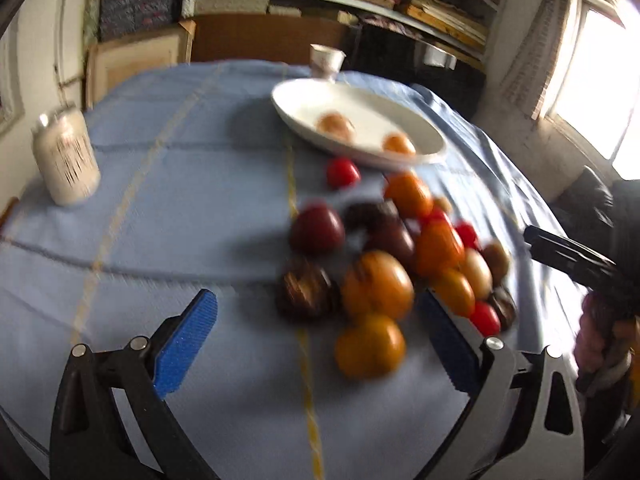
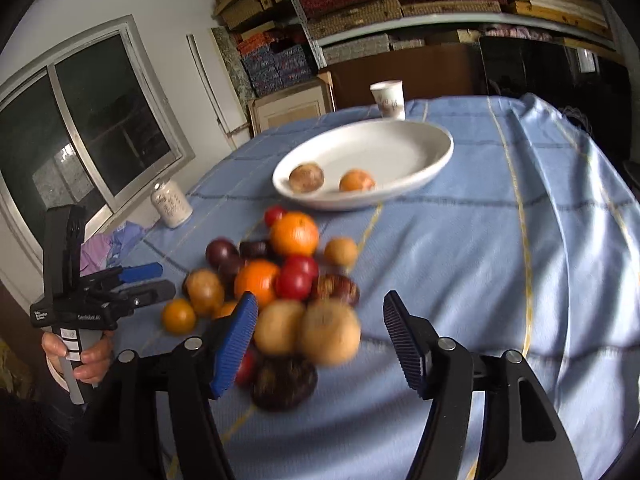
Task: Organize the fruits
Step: 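Grasp a dark brown fruit with the right tool while the left tool grasps an orange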
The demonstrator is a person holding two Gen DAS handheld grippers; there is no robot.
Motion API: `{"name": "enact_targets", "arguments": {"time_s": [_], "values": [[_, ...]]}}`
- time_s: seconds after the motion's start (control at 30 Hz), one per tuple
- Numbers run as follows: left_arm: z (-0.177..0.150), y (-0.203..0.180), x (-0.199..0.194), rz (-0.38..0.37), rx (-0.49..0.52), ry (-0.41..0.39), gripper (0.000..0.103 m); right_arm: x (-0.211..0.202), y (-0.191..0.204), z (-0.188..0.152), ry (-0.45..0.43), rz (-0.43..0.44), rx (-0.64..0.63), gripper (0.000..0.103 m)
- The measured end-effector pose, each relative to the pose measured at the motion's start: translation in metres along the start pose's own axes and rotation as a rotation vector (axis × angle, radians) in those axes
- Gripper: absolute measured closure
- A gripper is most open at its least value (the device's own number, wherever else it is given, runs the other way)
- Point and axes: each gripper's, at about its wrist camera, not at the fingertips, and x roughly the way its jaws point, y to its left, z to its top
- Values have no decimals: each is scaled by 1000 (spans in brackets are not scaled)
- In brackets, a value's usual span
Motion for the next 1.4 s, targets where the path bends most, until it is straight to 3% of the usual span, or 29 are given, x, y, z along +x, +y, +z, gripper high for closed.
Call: {"name": "enact_targets", "arguments": {"time_s": [0.13,0.23,0.33,0.6,0.83,0.97,1.17,1.4], "values": [[-13,-16,-11,-57,74,-20,5,0,0,-14,53,54,19,37],[-19,-26,-7,-38,124,10,5,-6,-1,-21,71,170,50,37],[-21,-32,0,-25,154,47,5,-4,6,-27,116,186,22,37],[-22,-30,7,-14,150,81,5,12,18,-32,214,105,-16,37],[-22,-29,8,-4,148,90,5,23,41,-33,260,-15,-179,39],[-22,-28,10,0,142,101,5,28,51,-33,268,-88,-273,48],[-22,-28,10,1,147,103,5,30,53,-33,262,-107,-307,48],[-22,-25,14,-15,128,120,5,28,44,-29,250,-45,-254,54]]}}
